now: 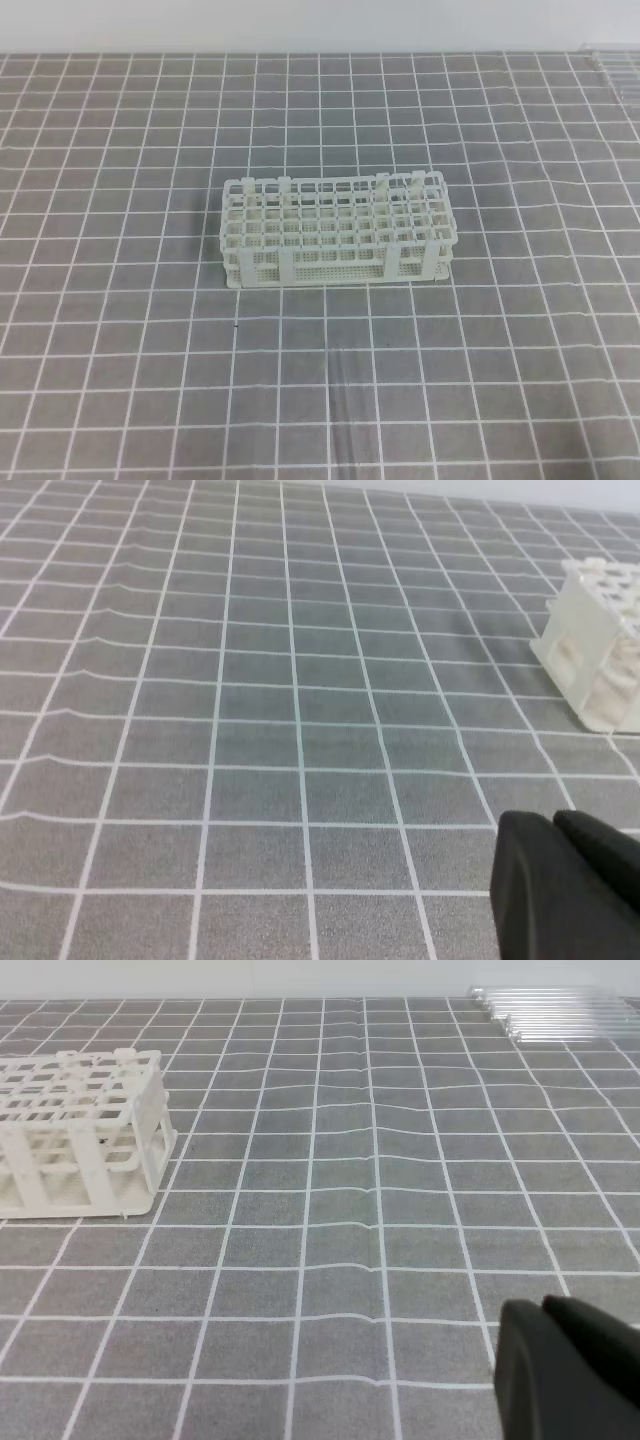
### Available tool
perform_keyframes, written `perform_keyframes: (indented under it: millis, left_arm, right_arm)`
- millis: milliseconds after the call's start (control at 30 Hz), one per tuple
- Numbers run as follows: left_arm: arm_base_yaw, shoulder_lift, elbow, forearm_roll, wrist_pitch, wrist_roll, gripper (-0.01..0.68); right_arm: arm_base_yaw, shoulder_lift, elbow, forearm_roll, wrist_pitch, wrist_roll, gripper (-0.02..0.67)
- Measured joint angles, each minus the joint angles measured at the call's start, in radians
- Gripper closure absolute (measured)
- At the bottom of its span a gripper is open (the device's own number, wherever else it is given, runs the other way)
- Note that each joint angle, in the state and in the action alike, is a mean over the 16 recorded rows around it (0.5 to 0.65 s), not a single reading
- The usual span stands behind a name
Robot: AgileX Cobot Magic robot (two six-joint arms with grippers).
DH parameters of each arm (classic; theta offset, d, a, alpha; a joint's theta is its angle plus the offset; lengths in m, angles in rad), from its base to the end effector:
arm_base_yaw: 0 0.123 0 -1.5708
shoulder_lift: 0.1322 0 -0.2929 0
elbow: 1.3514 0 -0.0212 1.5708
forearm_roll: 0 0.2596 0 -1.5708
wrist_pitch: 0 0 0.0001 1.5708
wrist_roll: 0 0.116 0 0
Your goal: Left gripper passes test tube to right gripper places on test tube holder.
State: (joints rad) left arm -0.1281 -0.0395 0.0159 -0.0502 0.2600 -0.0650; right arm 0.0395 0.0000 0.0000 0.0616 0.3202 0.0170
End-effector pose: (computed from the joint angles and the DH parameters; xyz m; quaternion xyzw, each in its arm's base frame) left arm 0.0779 -0.0115 0.1826 0.0097 0.7577 -0.0835 0.6472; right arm 0.0791 0.0054 0.1785 0.0081 0.7843 0.0432 0.6189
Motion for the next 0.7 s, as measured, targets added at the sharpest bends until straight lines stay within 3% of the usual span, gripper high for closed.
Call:
perform_keyframes:
  millis: [367,700]
  left_arm:
    - [0.000,0.015,-0.005,-0.019,-0.085,-0.043,0.674]
    - [-0.001,0.032,-0.011,-0.069,-0.222,-0.176,0.675]
  right_arm:
    - [0.000,0.000,0.000,0.019,-0.035,0.000,0.662]
    - [0.000,0.000,0.000,0.201,-0.256,0.000,0.662]
